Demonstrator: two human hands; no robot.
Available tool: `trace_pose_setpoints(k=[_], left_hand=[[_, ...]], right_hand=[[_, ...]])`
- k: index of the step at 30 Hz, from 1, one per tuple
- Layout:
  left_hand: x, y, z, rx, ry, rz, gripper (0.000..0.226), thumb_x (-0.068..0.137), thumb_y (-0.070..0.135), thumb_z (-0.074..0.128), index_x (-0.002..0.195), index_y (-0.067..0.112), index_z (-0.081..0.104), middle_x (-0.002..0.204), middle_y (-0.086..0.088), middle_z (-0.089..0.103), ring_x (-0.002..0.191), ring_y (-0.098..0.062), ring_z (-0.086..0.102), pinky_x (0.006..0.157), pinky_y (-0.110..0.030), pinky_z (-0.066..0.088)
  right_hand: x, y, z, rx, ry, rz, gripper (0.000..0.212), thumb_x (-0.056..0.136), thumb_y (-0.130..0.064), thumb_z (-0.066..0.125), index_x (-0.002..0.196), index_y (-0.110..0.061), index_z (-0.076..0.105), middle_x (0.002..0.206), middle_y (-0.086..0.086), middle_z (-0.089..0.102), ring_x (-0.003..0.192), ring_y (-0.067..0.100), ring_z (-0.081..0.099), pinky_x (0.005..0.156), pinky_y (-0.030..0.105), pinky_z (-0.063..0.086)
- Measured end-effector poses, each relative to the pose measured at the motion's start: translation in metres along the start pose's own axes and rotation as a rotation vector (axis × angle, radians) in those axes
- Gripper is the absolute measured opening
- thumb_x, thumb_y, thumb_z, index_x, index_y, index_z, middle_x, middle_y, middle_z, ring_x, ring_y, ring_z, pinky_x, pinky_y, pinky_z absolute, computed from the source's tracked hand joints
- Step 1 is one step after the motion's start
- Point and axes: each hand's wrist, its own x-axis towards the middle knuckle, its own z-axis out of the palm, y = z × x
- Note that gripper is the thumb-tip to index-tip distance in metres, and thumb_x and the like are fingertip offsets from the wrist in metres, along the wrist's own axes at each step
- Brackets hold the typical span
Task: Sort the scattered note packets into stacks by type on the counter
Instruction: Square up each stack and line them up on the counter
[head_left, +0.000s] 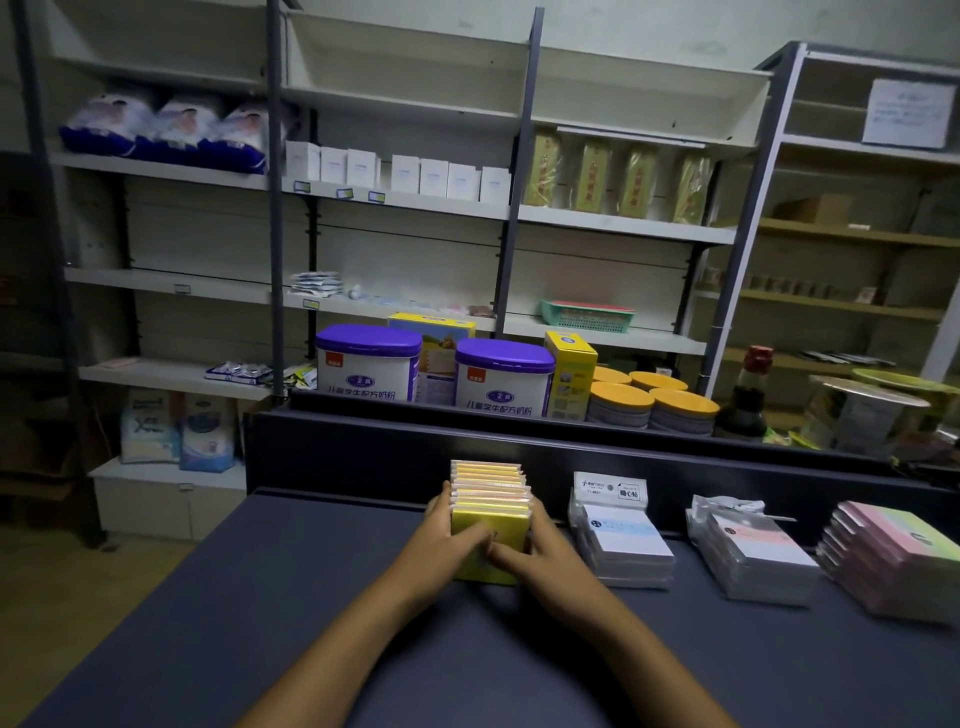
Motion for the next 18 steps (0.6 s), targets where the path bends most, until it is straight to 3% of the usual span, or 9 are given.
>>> trace_pose_setpoints(k=[4, 7, 12, 16, 18], left_hand=[[0.0002, -0.0022, -0.0008, 0.050, 0.021, 0.012, 0.086, 0.069, 0.029, 0.056, 0.149, 0.009, 0.032, 0.147, -0.009, 0.040, 0.133, -0.019, 0.045, 0.115, -0.039, 0.034], [-0.0012, -0.0020, -0.0016, 0.135, -0.028, -0.009, 0.090, 0.075, 0.033, 0.057, 0.154, 0.010, 0.021, 0.155, -0.007, 0.028, 0.140, -0.018, 0.035, 0.118, -0.039, 0.030], [0.0021, -0.0049, -0.0016, 0.189, -0.023, 0.037, 0.068, 0.090, 0.010, 0.058, 0.151, 0.016, 0.029, 0.154, -0.006, 0.025, 0.140, -0.015, 0.033, 0.115, -0.027, 0.028], [0.0037, -0.0066, -0.0001, 0.216, -0.038, 0.002, 0.074, 0.091, 0.014, 0.055, 0.155, 0.012, 0.018, 0.157, -0.006, 0.018, 0.142, -0.018, 0.030, 0.118, -0.036, 0.028], [0.0040, -0.0062, 0.0000, 0.219, -0.031, 0.003, 0.075, 0.092, 0.013, 0.055, 0.155, 0.011, 0.015, 0.157, -0.007, 0.019, 0.141, -0.018, 0.031, 0.117, -0.036, 0.029]], right_hand=[[0.0011, -0.0013, -0.0023, 0.036, 0.017, 0.000, 0.055, 0.089, 0.002, 0.067, 0.135, -0.023, 0.048, 0.136, -0.003, 0.060, 0.123, 0.004, 0.058, 0.102, 0.023, 0.047], [-0.0014, -0.0011, -0.0007, 0.034, -0.021, 0.010, 0.056, 0.093, 0.000, 0.063, 0.141, -0.017, 0.041, 0.141, 0.001, 0.056, 0.129, 0.011, 0.054, 0.109, 0.029, 0.044], [0.0007, 0.0006, -0.0068, 0.052, -0.009, 0.014, 0.058, 0.091, 0.003, 0.064, 0.140, -0.019, 0.044, 0.137, -0.003, 0.060, 0.129, 0.013, 0.056, 0.109, 0.032, 0.045], [0.0002, 0.0056, -0.0043, 0.034, -0.040, 0.035, 0.056, 0.093, 0.003, 0.062, 0.137, -0.024, 0.042, 0.137, -0.005, 0.058, 0.125, 0.004, 0.056, 0.106, 0.024, 0.044], [-0.0004, 0.0058, -0.0042, 0.025, -0.038, 0.033, 0.055, 0.092, 0.002, 0.063, 0.136, -0.024, 0.043, 0.137, -0.005, 0.057, 0.128, 0.008, 0.055, 0.108, 0.027, 0.044]])
